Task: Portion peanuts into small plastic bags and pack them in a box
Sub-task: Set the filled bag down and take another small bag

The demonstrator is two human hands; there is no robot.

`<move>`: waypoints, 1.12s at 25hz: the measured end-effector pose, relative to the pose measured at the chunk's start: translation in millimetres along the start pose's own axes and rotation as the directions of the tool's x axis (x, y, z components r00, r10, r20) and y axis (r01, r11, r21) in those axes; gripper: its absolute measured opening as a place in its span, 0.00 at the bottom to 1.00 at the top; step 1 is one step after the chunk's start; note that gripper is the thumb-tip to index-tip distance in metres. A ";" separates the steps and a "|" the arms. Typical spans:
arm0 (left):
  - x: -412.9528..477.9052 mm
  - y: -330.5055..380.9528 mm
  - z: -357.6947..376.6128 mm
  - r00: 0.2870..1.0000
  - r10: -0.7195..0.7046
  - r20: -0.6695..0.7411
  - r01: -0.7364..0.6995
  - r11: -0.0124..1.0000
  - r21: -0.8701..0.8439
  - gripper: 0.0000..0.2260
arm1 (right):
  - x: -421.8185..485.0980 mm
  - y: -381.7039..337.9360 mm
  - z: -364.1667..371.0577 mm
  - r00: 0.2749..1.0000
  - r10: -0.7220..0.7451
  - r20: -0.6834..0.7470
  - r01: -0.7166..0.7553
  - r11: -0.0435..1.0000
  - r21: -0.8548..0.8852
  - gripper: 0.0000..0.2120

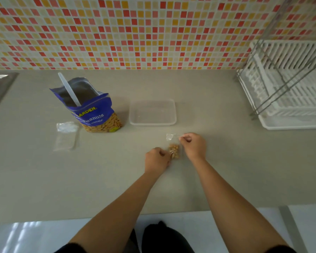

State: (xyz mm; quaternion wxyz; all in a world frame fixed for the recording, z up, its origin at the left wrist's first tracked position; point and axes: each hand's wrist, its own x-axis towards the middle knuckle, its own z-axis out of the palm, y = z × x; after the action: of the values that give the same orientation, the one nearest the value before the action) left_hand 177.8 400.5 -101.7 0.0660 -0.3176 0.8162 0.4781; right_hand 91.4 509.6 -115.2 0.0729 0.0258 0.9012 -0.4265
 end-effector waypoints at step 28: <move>80.1 -157.8 -281.6 0.916 -0.130 -0.380 0.191 0.974 0.125 0.15 | -125.1 -132.0 233.6 0.852 -0.420 0.312 0.509 0.803 -0.310 0.23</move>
State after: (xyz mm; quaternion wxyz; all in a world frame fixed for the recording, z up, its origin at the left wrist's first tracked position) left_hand 261.5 78.7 -100.7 -0.0244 -0.4616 0.8207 0.3357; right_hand 226.3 247.4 -141.2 0.0718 -0.2607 0.9302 -0.2480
